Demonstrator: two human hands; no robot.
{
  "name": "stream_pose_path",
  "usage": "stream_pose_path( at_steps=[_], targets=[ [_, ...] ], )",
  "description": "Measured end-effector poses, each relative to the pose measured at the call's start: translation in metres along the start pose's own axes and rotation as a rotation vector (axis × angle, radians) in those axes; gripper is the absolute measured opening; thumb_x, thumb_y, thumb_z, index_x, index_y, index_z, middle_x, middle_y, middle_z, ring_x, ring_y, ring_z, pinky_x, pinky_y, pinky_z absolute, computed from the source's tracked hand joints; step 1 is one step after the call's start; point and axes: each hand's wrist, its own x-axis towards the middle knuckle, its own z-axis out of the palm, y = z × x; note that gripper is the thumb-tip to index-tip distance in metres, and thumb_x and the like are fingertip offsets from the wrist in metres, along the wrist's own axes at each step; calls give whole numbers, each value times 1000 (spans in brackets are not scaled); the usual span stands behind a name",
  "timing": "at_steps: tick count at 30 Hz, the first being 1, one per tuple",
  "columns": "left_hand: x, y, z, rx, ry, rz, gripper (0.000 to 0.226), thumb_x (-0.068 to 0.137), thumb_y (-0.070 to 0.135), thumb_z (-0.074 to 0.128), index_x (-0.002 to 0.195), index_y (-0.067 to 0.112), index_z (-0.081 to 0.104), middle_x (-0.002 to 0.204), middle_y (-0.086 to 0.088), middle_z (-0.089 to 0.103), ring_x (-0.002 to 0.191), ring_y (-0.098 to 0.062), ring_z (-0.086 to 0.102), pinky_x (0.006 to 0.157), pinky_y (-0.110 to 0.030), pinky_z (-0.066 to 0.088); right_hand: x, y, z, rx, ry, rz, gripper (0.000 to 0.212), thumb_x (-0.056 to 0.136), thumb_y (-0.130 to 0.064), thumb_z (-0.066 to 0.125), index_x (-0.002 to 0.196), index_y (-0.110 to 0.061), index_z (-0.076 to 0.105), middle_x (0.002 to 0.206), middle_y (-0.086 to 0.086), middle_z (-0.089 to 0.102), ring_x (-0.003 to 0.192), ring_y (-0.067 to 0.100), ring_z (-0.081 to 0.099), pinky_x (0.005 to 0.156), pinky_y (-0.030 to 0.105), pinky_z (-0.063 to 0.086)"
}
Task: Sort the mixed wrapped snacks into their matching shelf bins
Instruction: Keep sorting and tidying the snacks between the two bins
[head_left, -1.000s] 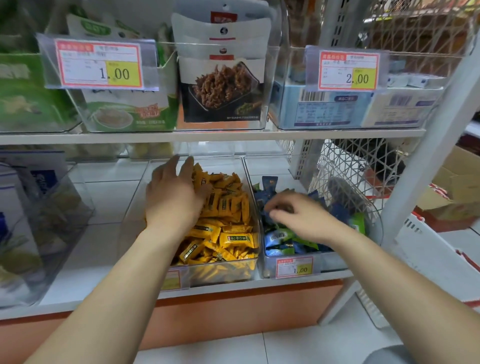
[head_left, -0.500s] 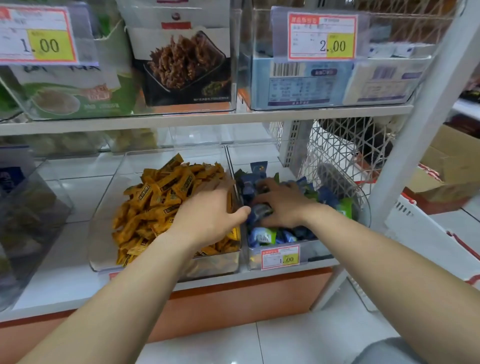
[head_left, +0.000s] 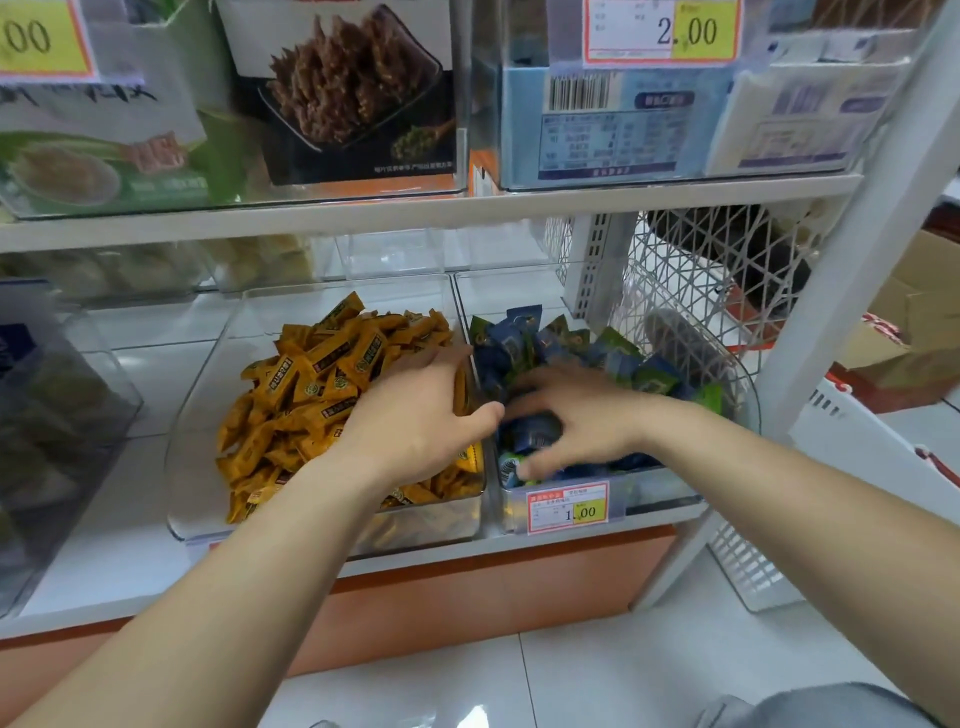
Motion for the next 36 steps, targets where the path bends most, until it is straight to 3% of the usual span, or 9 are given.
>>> stream_pose_path(
  at_steps=[2, 5, 14, 18, 21, 24, 29, 33, 36],
  targets=[
    [0, 2, 1, -3, 7, -11, 78, 83, 68, 50, 149, 30, 34, 147, 1, 48, 133, -23, 44, 101, -37, 47, 11, 3, 11, -239, -129, 51, 75, 74, -77, 60, 143, -55, 39, 164, -8, 7, 151, 28, -3, 119, 60, 9],
    [0, 4, 1, -7, 13, -11, 75, 84, 65, 52, 149, 30, 34, 148, 1, 47, 134, -22, 44, 103, -39, 47, 29, 13, 13, -320, -117, 109, 77, 74, -73, 60, 144, -55, 36, 166, -6, -1, 150, 37, -10, 118, 64, 0],
    [-2, 4, 0, -61, 17, -17, 81, 74, 69, 47, 145, 32, 38, 144, 4, 51, 129, -19, 48, 101, -37, 47, 26, 46, -29, -262, 91, 275, 59, 79, -69, 64, 130, -39, 58, 143, 7, 42, 135, 38, 36, 108, 48, 38],
    [0, 4, 1, -73, 34, -23, 80, 71, 69, 49, 141, 32, 42, 137, 4, 55, 123, -19, 52, 93, -32, 47, 9, 17, -29, -30, 384, 60, 24, 85, -45, 66, 106, -34, 67, 106, -12, 59, 106, 15, 57, 74, 31, 45],
    [2, 5, 3, -86, 47, -19, 78, 70, 65, 52, 139, 29, 44, 135, 3, 57, 120, -19, 54, 89, -29, 46, 5, -9, -19, 367, -6, 15, 8, 93, -40, 62, 95, -36, 69, 84, -16, 71, 81, 1, 67, 68, 22, 53],
    [2, 5, 3, -101, 45, -17, 77, 70, 63, 53, 139, 29, 44, 134, 4, 57, 119, -18, 54, 88, -28, 45, 10, -19, -8, 447, -328, 81, 25, 101, -34, 54, 120, -26, 67, 111, -6, 71, 101, 11, 65, 90, 32, 57],
    [2, 1, 4, -110, 35, -3, 76, 72, 64, 52, 139, 30, 43, 135, 5, 56, 120, -17, 53, 86, -25, 40, 13, -26, -6, 521, -427, 212, 36, 100, -33, 48, 132, -22, 61, 122, -4, 64, 109, 18, 62, 94, 39, 54],
    [2, 0, 4, -109, 26, 5, 74, 74, 65, 53, 139, 32, 43, 134, 5, 56, 119, -17, 53, 84, -25, 39, 4, -38, 6, 350, -423, 193, 29, 99, -37, 40, 79, -23, 55, 80, -3, 49, 74, 17, 42, 71, 36, 36],
    [3, -1, 5, -113, 24, 2, 75, 74, 65, 52, 140, 31, 42, 135, 5, 56, 120, -17, 53, 86, -27, 42, -5, -45, 7, 367, -479, 250, 33, 101, -47, 33, 104, -24, 58, 99, -7, 48, 88, 14, 43, 77, 31, 28]
  ],
)
